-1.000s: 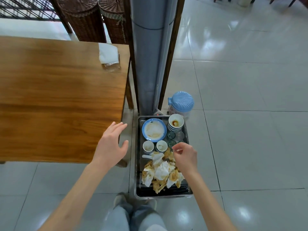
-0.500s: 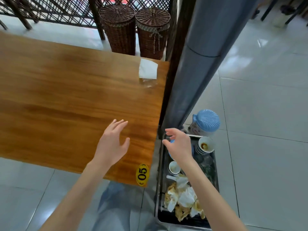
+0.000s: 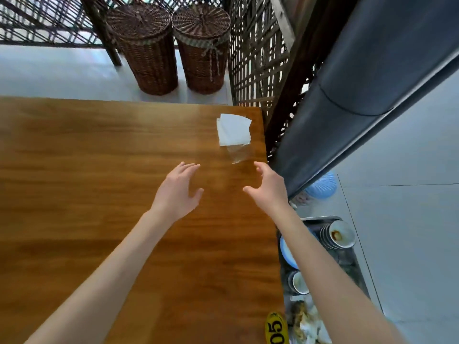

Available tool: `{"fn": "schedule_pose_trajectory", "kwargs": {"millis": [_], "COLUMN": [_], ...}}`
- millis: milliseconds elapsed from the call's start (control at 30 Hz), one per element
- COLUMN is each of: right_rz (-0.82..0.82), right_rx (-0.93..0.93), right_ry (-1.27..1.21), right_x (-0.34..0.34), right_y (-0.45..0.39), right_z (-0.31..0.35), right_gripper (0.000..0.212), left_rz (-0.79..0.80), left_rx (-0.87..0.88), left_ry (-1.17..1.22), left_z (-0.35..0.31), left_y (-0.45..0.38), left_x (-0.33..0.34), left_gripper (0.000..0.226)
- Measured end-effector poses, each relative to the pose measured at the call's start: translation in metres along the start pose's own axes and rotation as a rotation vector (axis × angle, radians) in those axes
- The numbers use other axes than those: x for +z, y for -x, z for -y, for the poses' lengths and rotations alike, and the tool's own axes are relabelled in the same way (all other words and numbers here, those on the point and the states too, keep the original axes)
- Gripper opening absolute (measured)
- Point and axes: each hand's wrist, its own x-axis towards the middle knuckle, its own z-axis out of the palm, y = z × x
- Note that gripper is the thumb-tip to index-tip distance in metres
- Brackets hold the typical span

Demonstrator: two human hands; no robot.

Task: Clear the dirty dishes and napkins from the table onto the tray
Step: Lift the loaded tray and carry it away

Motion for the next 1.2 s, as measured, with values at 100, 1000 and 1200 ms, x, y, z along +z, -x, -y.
{"fn": "schedule_pose_trajectory", "kwargs": {"millis": [100, 1000, 1200], "right_rz": [-0.001, -0.177, -0.268], "right_rx": [0.034, 0.082, 0.081], "right_ry": [0.021, -0.032, -0.080], "right_x": [0.011, 0.077, 0.074], "right_y": [-0.032, -0.188, -0.153], "right_z": [0.003, -0.024, -0.022], "right_gripper": [0.072, 0.043, 0.042], "left_rz": [0.033, -0.110, -0.126], "left_rx": [-0.020, -0.083, -0.059], "left_ry": [0.018, 0.165, 0.296], "left_z": [0.007, 0.000, -0.008], "left_y": [-0.049, -0.187, -0.160], "left_x": [0.013, 0.113, 0.106], "left_gripper": [0.065, 0.033, 0.038]}}
